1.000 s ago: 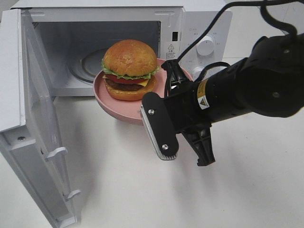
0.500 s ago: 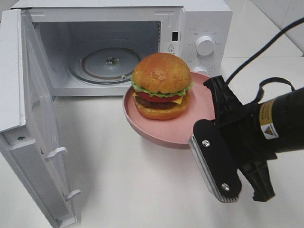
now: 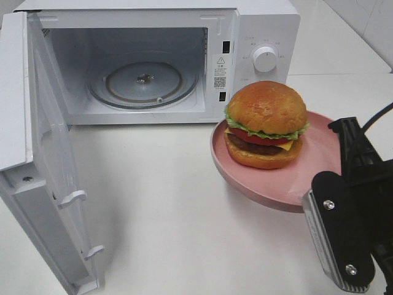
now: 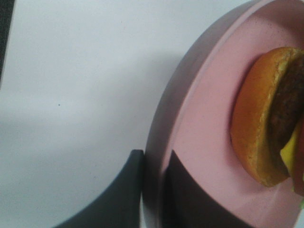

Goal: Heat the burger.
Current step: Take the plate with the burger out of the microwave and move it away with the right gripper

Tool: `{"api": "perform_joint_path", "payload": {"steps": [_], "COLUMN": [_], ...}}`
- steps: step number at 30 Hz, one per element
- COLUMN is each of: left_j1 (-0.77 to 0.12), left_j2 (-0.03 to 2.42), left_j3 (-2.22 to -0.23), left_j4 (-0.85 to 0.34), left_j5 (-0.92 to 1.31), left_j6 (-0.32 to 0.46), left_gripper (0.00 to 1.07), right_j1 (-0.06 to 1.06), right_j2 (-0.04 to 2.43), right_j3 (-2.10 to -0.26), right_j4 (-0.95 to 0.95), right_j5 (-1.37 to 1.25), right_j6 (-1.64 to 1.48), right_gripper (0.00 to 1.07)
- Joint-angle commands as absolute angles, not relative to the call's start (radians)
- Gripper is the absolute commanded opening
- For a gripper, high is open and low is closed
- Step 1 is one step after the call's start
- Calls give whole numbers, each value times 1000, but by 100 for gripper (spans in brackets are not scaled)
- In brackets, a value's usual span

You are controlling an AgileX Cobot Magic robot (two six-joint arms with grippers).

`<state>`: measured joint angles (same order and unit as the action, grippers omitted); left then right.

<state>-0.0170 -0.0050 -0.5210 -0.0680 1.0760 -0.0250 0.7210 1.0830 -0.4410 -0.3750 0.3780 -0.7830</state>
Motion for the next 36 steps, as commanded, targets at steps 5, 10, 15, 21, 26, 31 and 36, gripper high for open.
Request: {"api": "perform_joint_path", "payload": {"steps": [5,10,15,21,26,31,36], "left_j1": [-14,-14,-14,-14,-14,-14,-14], "left_j2": [-20,-20,-20,-20,-20,-20,-20], "left_j3": [-519,-519,-519,-519,-519,-519,-519], "left_j4": [-76,-76,-76,-76,-76,-76,-76], "left_j5": [1068,1068,1068,1068,1068,1068,1068], "left_j6": [-25,-25,-25,-25,-25,-25,-25], "left_gripper": [100,100,100,100,100,100,100], "right_j1": [725,725,725,725,725,725,725], "right_j2": [979,978,978,978,980,1041,1137], "right_j3": [-414,-414,-414,-414,-414,-414,-415], "right_j4": [-557,-677,-764,-816,-861,-885,-886], "right_j5": [483,573,667,765,844,921,928], "right_j6": [-505,-293,-98,56,217,367,530], "right_gripper": [0,0,0,0,0,0,0]}}
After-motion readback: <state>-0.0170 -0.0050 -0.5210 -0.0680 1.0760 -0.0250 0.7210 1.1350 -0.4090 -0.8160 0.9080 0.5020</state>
